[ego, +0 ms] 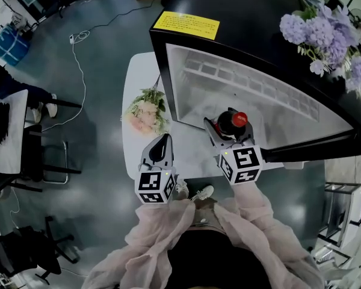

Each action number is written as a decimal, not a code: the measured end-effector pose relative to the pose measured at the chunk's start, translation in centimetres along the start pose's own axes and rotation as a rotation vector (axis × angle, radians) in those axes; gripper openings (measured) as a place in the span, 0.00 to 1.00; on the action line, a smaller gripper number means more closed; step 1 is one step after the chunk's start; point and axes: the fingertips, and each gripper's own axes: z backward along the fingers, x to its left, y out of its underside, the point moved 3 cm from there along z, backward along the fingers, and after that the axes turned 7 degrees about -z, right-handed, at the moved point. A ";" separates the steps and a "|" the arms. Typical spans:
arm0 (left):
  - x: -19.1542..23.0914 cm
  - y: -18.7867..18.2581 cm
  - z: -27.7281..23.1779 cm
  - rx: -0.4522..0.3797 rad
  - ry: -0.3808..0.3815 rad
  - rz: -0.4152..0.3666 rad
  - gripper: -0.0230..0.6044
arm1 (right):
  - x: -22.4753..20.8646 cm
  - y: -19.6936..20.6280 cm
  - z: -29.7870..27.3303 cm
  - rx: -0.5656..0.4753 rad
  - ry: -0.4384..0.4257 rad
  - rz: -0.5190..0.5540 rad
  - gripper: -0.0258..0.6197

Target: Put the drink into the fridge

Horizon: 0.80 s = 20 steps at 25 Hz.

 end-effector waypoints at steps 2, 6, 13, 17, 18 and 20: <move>0.1 0.1 0.1 0.001 0.001 0.009 0.05 | -0.2 -0.4 -0.6 0.005 -0.004 -0.001 0.52; 0.3 0.0 0.3 -0.005 0.001 0.010 0.05 | -0.5 -1.1 -1.7 0.009 -0.007 0.030 0.52; 1.2 0.3 0.7 0.000 -0.021 0.018 0.05 | -0.8 -2.1 -3.9 0.011 -0.023 0.039 0.52; 1.6 0.5 0.9 0.006 -0.028 0.022 0.05 | -1.0 -2.5 -5.2 0.017 -0.031 0.051 0.52; 1.7 0.6 0.9 0.007 -0.029 0.023 0.05 | -1.0 -2.6 -5.6 0.018 -0.032 0.056 0.52; 1.9 0.8 0.9 0.012 -0.033 0.024 0.06 | -1.3 -2.8 -6.2 0.020 -0.033 0.061 0.52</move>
